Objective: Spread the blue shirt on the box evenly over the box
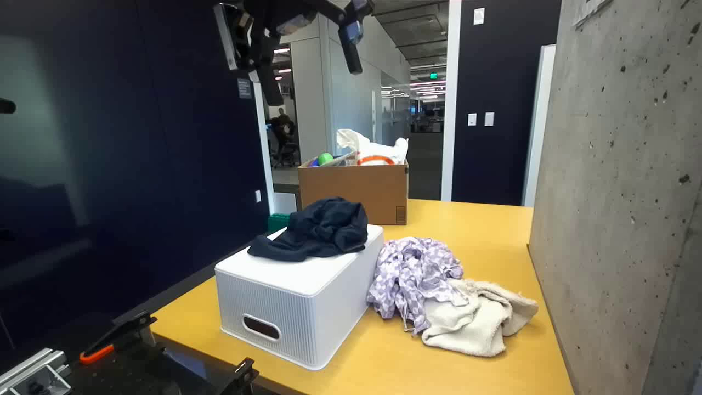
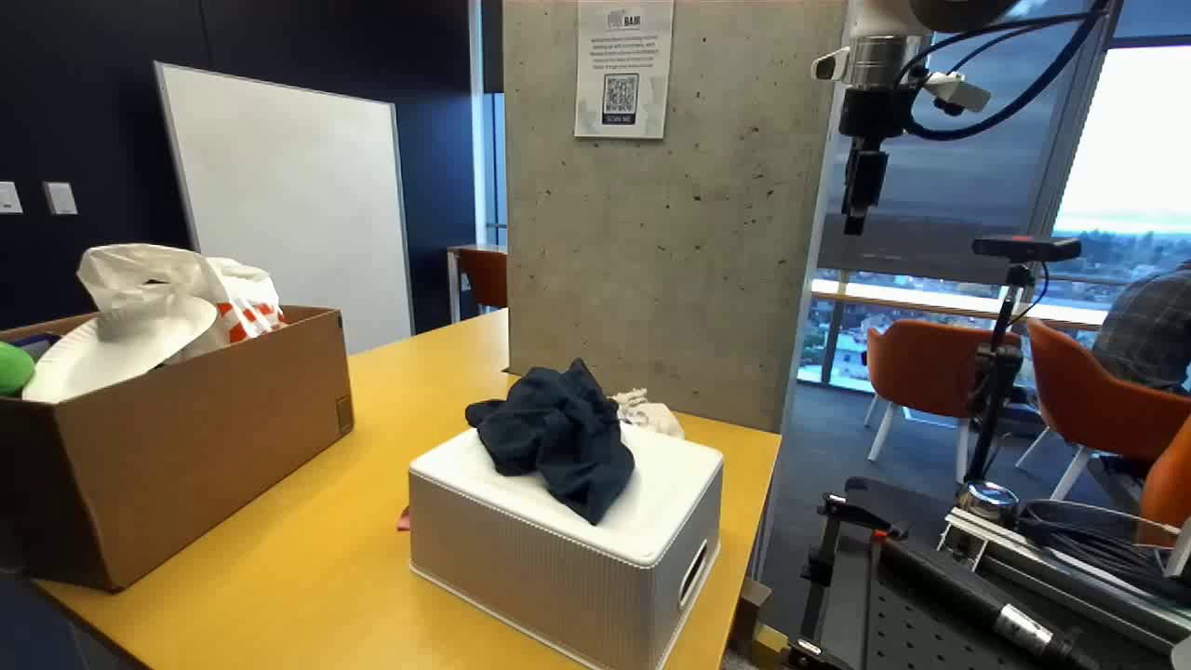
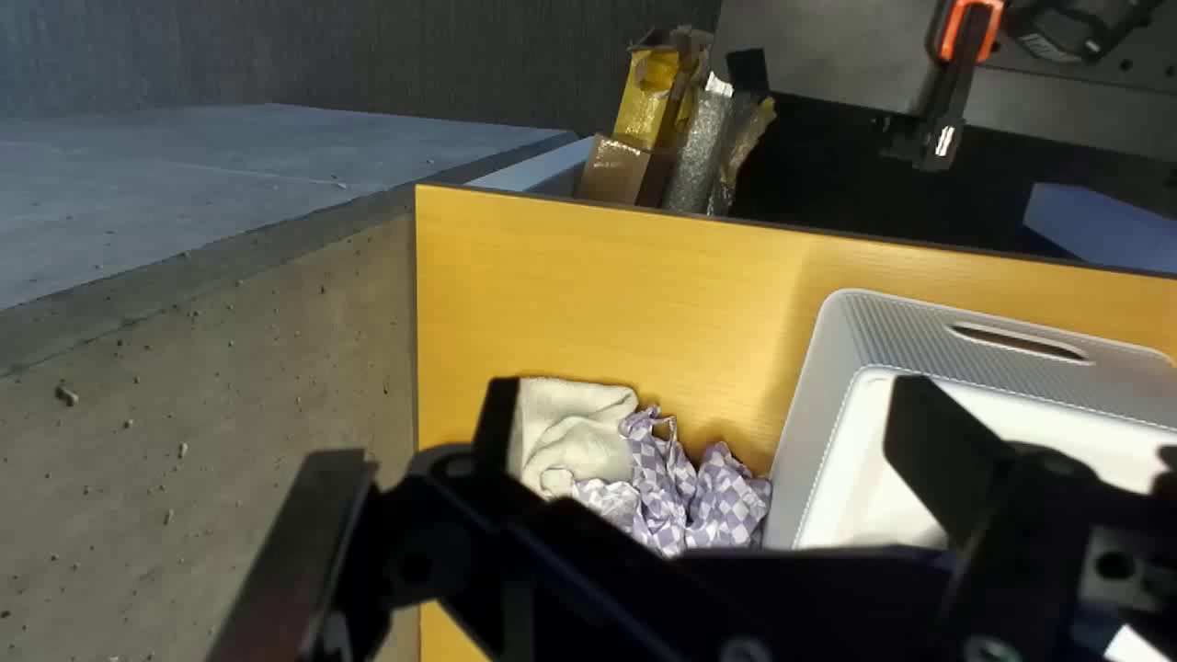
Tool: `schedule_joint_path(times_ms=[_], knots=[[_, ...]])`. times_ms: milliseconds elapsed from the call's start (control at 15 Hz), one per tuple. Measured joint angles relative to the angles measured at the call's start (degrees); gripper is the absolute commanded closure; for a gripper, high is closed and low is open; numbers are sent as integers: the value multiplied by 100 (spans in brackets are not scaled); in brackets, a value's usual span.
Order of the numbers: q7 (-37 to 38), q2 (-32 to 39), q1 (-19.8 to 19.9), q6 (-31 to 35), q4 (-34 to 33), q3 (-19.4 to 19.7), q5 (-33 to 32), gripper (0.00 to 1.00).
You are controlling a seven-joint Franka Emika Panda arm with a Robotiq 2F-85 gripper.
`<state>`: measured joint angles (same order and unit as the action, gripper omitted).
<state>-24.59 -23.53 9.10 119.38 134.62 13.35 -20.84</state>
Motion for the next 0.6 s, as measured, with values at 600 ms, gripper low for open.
schedule_joint_path(times_ms=[600], knots=[[20, 115, -94, 187, 32, -65, 25, 0]])
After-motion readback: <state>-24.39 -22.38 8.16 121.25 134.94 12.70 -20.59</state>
